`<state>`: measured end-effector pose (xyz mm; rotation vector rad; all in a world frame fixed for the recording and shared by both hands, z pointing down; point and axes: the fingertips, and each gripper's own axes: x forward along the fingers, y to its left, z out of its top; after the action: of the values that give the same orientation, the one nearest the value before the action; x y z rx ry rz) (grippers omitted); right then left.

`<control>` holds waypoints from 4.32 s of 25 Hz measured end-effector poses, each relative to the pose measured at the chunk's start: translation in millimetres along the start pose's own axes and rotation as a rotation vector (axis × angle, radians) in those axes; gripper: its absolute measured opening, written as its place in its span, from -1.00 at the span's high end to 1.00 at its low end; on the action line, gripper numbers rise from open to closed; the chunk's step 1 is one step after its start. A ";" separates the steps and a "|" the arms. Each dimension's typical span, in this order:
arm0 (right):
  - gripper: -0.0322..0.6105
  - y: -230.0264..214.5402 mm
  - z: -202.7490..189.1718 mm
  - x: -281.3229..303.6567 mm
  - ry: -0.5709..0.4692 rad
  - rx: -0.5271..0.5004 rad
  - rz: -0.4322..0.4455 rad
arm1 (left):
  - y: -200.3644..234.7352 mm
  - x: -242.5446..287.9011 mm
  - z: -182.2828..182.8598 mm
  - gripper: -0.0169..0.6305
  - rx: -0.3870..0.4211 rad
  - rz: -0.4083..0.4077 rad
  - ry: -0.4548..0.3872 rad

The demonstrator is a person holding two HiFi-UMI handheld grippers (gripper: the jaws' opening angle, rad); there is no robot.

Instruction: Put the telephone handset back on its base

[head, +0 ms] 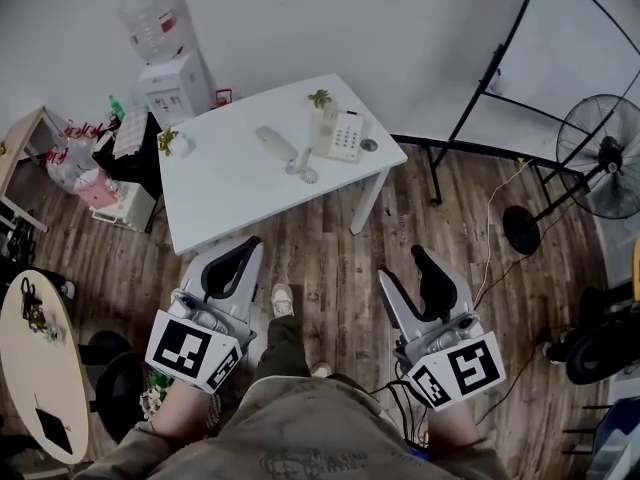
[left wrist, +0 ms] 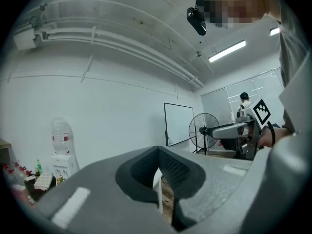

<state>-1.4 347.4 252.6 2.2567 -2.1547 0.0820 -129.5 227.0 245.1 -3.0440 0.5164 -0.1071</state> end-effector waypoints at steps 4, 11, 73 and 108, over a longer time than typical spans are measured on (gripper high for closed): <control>0.16 -5.5 -8.9 25.1 0.021 -0.007 0.004 | 19.6 15.3 -9.2 0.95 -0.007 0.002 -0.001; 0.16 -23.0 -14.7 102.9 0.069 -0.023 0.026 | 75.9 62.5 -26.0 0.95 -0.046 0.010 0.024; 0.09 -86.3 -333.4 607.9 0.925 -0.047 0.478 | 385.5 292.5 -303.1 0.95 -0.405 0.336 0.608; 0.14 -83.4 -365.5 626.2 0.933 0.061 0.348 | 375.5 249.9 -327.4 0.95 -0.478 0.427 0.645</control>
<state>101.8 -254.7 651.9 1.3545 -1.9224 0.9821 -42.2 -222.8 562.5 -3.1816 1.3904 -1.1069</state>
